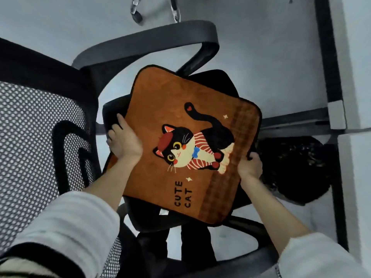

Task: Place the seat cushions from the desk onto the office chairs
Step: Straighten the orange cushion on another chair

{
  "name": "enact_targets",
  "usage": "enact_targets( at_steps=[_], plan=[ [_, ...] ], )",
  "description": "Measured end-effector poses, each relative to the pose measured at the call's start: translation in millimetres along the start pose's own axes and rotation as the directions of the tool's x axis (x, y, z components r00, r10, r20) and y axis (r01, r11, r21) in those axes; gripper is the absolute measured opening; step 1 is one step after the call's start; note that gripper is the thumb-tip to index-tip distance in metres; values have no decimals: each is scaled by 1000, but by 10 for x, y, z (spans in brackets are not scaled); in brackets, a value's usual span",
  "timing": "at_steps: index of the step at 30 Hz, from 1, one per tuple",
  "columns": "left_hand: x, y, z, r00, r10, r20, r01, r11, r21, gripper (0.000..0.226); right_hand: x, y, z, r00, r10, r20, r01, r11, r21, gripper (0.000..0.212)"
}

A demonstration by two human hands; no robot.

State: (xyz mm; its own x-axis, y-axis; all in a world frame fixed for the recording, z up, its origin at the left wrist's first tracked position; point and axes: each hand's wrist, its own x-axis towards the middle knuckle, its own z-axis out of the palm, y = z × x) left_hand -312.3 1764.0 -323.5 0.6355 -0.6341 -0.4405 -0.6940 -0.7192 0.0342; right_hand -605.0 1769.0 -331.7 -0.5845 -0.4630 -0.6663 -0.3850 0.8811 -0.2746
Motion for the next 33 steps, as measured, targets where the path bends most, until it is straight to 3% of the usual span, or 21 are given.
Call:
enact_targets(
  at_steps=[5,11,14,20,33],
  plan=[
    [-431,-57,-58,995,-81,55,88,987,-138,64,-165,-464,-55,996,-69,-48,73,993,95,39],
    [-959,-158,-75,953,-217,210,264,937,-230,65,-196,-830,-281,953,-303,-20,301,950,-79,34],
    [-1014,-179,-25,956,-203,210,249,942,-225,62,-86,-874,-320,923,-383,40,385,912,-144,34],
    [-808,-362,102,971,-172,164,198,968,-153,55,172,-762,-235,918,-345,197,389,883,-263,34],
    [-754,-415,218,924,-312,219,341,934,-108,60,267,-555,-179,896,-363,256,444,757,-479,53]
  ],
)
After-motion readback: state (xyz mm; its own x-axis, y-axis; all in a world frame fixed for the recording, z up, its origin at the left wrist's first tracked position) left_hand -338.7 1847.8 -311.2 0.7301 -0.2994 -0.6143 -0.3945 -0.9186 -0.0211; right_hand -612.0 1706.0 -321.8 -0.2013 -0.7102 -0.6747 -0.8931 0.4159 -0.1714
